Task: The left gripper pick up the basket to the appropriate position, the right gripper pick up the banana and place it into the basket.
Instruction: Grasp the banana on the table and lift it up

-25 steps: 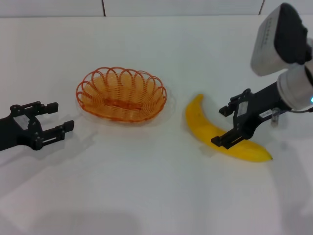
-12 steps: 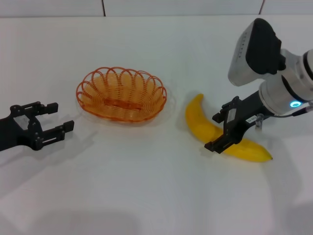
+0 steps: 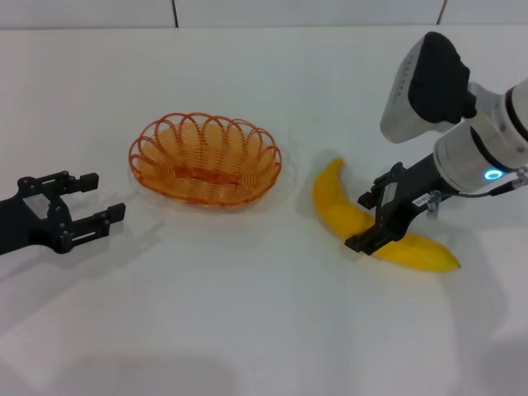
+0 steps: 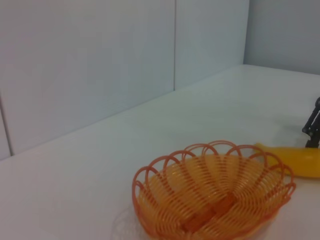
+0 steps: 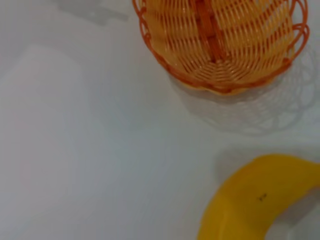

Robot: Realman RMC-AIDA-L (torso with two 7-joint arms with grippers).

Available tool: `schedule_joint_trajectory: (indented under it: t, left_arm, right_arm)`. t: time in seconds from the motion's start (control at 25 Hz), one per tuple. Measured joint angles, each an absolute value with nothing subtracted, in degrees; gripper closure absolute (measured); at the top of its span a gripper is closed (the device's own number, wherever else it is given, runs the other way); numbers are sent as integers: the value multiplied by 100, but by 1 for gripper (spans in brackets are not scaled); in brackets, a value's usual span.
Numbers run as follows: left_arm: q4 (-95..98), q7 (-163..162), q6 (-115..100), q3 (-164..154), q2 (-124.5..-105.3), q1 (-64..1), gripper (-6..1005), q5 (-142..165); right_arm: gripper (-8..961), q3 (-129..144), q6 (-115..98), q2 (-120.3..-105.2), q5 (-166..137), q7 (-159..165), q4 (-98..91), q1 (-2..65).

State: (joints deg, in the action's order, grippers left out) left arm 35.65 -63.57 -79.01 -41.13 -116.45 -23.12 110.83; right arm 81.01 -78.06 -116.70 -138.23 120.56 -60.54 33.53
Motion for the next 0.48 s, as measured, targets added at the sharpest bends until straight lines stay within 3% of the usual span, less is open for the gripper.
schedule_joint_trajectory:
  t: [0.12,0.2,0.48]
  left_arm:
    - [3560,-6321,-7901,-4113,-11650,-2312,333,11083]
    - [3560,-6312,-7901,-4113,-11651,-2312,333,11083]
    - [3559,-6310,-7901,-4113,-11654,-2312,333,11083]
  right_arm:
    - [99,8072,-7829,-11658,-13825,12098,-6070,3353]
    - [273,8048,-7847,-11654,-13826,12100,-6084,3357]
    - [403,7956,-7900,-11637,-13826,12104,-6260,3349]
